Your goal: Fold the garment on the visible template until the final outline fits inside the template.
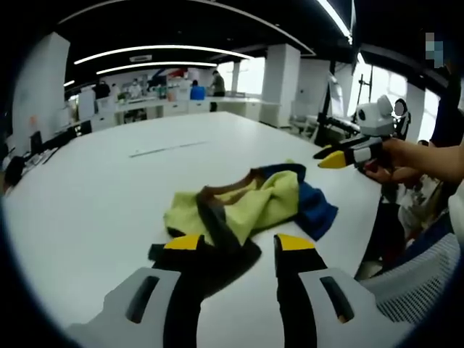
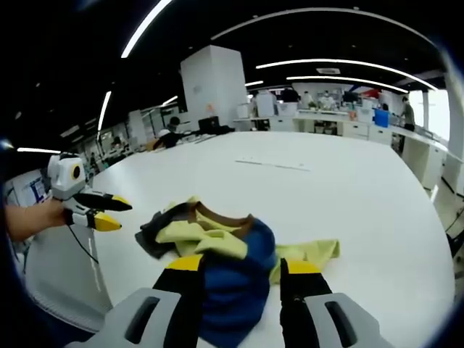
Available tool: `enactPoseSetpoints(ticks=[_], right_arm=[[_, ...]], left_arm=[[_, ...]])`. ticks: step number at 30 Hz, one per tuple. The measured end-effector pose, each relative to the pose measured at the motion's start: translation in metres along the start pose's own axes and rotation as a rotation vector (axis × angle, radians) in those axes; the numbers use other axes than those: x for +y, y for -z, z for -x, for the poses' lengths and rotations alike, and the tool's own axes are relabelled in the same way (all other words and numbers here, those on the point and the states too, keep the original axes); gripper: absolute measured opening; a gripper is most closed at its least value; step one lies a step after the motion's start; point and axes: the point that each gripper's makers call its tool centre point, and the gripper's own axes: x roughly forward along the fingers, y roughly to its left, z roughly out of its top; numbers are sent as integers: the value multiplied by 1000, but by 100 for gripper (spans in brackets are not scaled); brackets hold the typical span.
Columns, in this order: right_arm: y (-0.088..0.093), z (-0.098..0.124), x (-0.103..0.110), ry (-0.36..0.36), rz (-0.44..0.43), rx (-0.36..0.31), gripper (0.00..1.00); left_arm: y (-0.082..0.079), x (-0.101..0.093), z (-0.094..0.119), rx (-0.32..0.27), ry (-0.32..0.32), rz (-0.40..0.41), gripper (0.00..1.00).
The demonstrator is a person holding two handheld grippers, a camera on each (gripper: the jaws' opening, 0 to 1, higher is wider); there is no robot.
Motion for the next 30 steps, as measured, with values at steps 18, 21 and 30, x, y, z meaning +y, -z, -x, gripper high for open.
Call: enactPoseSetpoints(ticks=[18, 21, 30], right_arm=[[-2, -5, -8, 29, 9, 3, 34], [-3, -4, -7, 24, 12, 0, 36], [-10, 5, 18, -74, 79, -23, 83]], left_arm=[[1, -4, -18, 20, 23, -15, 31], [1, -4, -17, 26, 26, -19, 34], [-11, -1, -8, -21, 20, -24, 57]])
